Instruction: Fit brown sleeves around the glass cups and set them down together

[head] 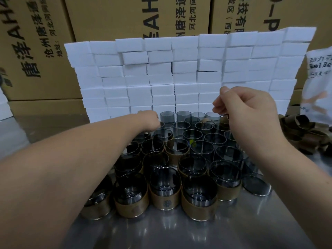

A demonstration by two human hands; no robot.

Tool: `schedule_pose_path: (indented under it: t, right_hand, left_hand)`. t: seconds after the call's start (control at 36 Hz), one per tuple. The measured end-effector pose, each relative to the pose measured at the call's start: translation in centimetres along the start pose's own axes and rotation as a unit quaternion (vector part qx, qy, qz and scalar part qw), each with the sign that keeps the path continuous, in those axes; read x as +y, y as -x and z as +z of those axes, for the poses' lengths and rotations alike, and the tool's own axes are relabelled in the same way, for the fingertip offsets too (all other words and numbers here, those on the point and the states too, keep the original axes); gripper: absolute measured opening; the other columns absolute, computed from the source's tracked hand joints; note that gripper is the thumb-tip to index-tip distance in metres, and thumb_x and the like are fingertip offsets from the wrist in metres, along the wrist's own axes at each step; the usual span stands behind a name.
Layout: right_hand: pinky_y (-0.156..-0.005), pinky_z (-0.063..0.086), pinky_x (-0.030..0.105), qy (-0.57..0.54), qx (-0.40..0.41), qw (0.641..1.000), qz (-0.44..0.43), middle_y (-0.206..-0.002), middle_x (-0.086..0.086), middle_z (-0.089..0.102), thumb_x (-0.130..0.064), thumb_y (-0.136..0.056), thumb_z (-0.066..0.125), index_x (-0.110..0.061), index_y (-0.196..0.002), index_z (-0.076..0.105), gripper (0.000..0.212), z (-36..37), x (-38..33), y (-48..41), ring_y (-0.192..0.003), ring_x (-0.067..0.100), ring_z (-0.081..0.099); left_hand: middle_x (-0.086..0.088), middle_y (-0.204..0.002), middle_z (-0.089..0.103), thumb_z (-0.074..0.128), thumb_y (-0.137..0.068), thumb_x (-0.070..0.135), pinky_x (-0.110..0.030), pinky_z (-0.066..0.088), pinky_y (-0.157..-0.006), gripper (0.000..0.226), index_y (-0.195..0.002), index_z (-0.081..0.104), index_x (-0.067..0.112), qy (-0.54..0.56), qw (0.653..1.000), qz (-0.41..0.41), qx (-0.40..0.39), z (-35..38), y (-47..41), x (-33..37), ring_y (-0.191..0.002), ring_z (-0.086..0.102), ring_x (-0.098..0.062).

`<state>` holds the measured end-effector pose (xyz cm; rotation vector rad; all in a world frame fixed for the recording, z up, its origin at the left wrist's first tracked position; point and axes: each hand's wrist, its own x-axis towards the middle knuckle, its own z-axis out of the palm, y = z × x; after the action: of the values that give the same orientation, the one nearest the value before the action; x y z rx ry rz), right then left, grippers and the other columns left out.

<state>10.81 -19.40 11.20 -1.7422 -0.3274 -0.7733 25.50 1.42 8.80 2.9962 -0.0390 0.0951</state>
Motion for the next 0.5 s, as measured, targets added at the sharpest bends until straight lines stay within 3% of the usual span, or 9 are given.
schedule_pose_path:
  t: [0.11, 0.17, 0.25, 0.39, 0.5]
  right_hand:
    - [-0.065, 0.048, 0.033, 0.006, -0.007, 1.000, -0.004, -0.068, -0.013, 0.068, -0.033, -0.092, 0.050, -0.020, -0.062, 0.064, 0.036, 0.1, 0.1, 0.0, -0.063, 0.004, 0.059]
    - [-0.063, 0.046, 0.030, 0.010, -0.008, 1.000, -0.004, -0.067, -0.013, 0.068, -0.032, -0.092, 0.050, -0.018, -0.061, 0.064, 0.036, 0.2, 0.2, 0.0, -0.059, 0.000, 0.056]
    - [-0.063, 0.048, 0.032, 0.010, -0.008, 1.000, 0.000, -0.066, -0.013, 0.067, -0.032, -0.092, 0.050, -0.019, -0.060, 0.063, 0.037, 0.1, 0.2, -0.1, -0.057, 0.000, 0.055]
    - [-0.067, 0.053, 0.039, 0.009, -0.012, 1.000, 0.000, -0.068, -0.011, 0.068, -0.033, -0.092, 0.050, -0.022, -0.064, 0.065, 0.033, 0.0, 0.1, -0.1, -0.064, 0.010, 0.060]
    - [-0.065, 0.053, 0.039, 0.012, -0.014, 1.000, 0.001, -0.070, -0.010, 0.068, -0.033, -0.091, 0.050, -0.020, -0.064, 0.065, 0.034, 0.1, 0.0, 0.0, -0.063, 0.011, 0.059]
  left_hand:
    - [-0.014, -0.136, 0.048, 0.032, -0.096, 0.014, -0.034, 0.036, -0.099, 0.038, -0.128, 0.050, 0.005, -0.037, 0.997, -0.002, -0.069, 0.6, -0.5, 0.2, -0.121, 0.047, -0.028]
    - [-0.014, -0.132, 0.051, 0.032, -0.095, 0.011, -0.036, 0.039, -0.101, 0.033, -0.117, 0.054, 0.002, -0.080, 0.992, -0.001, -0.099, 1.1, -1.0, 0.1, -0.116, 0.050, -0.028]
    - [-0.018, -0.122, 0.055, 0.032, -0.095, 0.009, -0.035, 0.043, -0.093, 0.024, -0.101, 0.055, 0.006, -0.113, 0.986, -0.012, -0.120, 1.4, -1.2, 0.1, -0.102, 0.054, -0.028]
    - [-0.012, -0.114, 0.059, 0.042, -0.094, 0.015, -0.031, 0.043, -0.079, 0.026, -0.110, 0.060, 0.004, -0.105, 0.991, -0.025, -0.084, 1.7, -1.2, 0.5, -0.106, 0.057, -0.028]
    - [-0.009, -0.088, 0.056, 0.042, -0.094, 0.021, -0.032, 0.041, -0.069, 0.021, -0.083, 0.054, 0.008, -0.054, 0.995, -0.030, -0.072, 2.1, -1.3, 0.6, -0.082, 0.054, -0.024]
